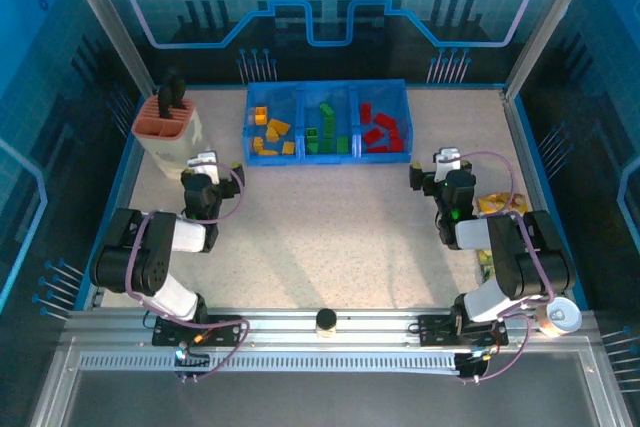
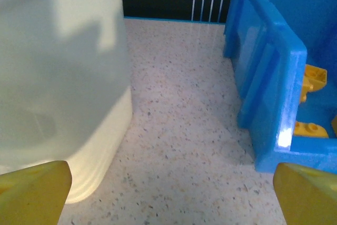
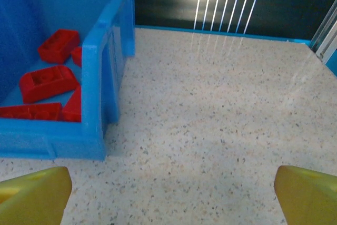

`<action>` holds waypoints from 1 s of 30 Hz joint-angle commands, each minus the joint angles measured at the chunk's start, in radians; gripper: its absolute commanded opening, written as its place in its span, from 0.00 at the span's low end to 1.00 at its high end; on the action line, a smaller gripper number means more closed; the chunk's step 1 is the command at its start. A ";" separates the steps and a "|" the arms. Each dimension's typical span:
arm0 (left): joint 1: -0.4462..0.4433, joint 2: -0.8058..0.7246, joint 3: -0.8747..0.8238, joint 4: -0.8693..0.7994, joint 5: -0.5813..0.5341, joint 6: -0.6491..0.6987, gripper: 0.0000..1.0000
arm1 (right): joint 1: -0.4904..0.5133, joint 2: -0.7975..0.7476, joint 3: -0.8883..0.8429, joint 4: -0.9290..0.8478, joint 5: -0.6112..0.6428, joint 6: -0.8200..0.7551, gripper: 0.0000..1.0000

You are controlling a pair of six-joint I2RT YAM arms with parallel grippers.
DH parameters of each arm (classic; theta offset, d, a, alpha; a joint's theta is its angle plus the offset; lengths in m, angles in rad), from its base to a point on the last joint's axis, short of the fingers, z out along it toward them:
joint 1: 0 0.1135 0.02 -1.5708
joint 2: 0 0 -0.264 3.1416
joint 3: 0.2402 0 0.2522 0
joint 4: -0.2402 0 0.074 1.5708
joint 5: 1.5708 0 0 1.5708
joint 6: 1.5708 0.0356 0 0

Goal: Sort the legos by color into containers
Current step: Reset both arms

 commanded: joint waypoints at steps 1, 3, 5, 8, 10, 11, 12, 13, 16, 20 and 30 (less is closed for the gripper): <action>-0.002 -0.012 0.000 -0.012 0.039 -0.018 0.99 | 0.007 0.002 -0.005 -0.012 -0.002 0.005 1.00; -0.011 -0.013 -0.022 0.032 0.057 -0.005 0.99 | 0.009 0.002 -0.006 -0.012 0.004 -0.001 1.00; -0.020 -0.011 -0.044 0.075 0.085 0.017 0.99 | 0.010 0.002 -0.006 -0.012 0.004 -0.001 1.00; -0.040 -0.008 -0.080 0.148 0.080 0.041 0.99 | 0.020 0.002 -0.014 0.006 0.004 -0.012 1.00; -0.044 -0.002 -0.100 0.193 0.055 0.042 0.99 | 0.036 0.001 -0.046 0.071 0.016 -0.028 1.00; -0.045 0.001 -0.114 0.225 0.054 0.042 0.99 | 0.040 -0.001 -0.086 0.141 0.026 -0.029 1.00; -0.046 0.007 -0.132 0.268 0.053 0.043 0.99 | 0.040 0.002 -0.126 0.228 0.037 -0.024 1.00; -0.047 0.021 -0.158 0.320 0.050 0.045 0.99 | 0.038 0.018 -0.177 0.334 0.059 -0.013 1.00; -0.049 0.032 -0.190 0.392 0.060 0.045 0.99 | 0.014 0.052 -0.228 0.471 0.011 -0.007 1.00; -0.057 0.007 -0.085 0.202 0.036 0.056 0.99 | 0.006 -0.004 -0.031 0.018 0.047 0.027 1.00; 0.027 -0.017 0.025 -0.068 0.176 -0.009 0.99 | -0.009 0.002 -0.007 -0.012 -0.023 0.015 1.00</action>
